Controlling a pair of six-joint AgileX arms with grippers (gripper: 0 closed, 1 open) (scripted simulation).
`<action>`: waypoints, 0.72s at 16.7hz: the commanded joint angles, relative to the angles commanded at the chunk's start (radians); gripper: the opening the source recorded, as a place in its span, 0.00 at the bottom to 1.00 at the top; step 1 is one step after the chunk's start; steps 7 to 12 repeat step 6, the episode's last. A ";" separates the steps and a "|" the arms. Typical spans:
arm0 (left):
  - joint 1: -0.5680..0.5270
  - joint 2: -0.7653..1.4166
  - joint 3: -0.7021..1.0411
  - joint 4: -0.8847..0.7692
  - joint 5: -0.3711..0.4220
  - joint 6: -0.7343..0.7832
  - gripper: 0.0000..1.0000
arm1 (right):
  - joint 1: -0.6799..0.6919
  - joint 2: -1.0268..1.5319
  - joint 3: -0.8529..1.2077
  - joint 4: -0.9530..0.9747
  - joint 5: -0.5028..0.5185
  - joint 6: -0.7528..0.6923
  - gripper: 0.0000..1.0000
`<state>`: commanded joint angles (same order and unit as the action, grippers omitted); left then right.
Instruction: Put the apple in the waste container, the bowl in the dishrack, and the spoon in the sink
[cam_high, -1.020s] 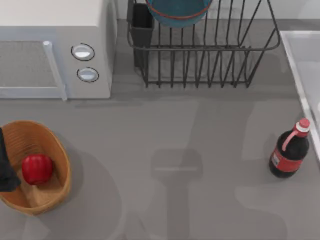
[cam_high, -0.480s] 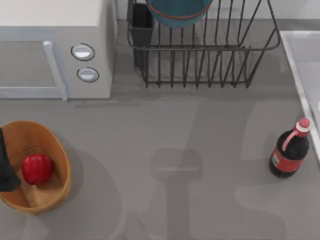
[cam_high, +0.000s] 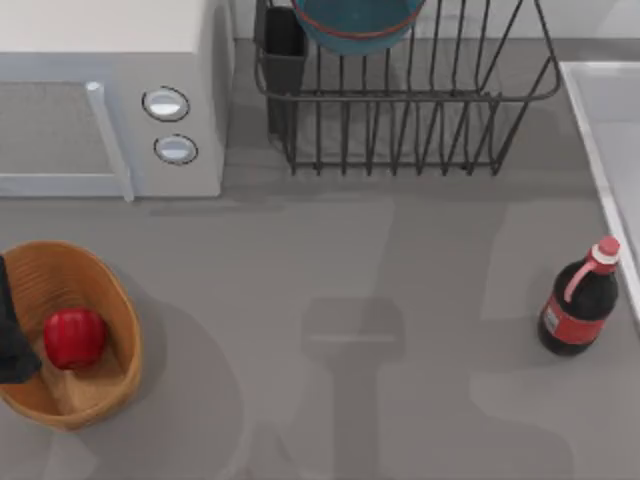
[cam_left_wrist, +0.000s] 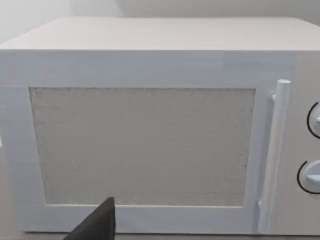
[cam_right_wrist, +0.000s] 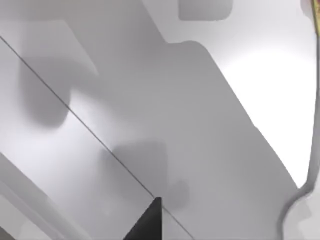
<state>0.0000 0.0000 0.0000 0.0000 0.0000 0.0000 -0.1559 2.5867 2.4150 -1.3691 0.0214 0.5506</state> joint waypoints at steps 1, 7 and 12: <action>0.000 0.000 0.000 0.000 0.000 0.000 1.00 | 0.000 0.000 0.000 0.000 0.000 0.000 1.00; 0.000 0.000 0.000 0.000 0.000 0.000 1.00 | 0.000 0.000 0.000 0.000 0.000 0.000 1.00; 0.000 0.000 0.000 0.000 0.000 0.000 1.00 | 0.000 0.000 0.000 0.000 0.000 0.000 1.00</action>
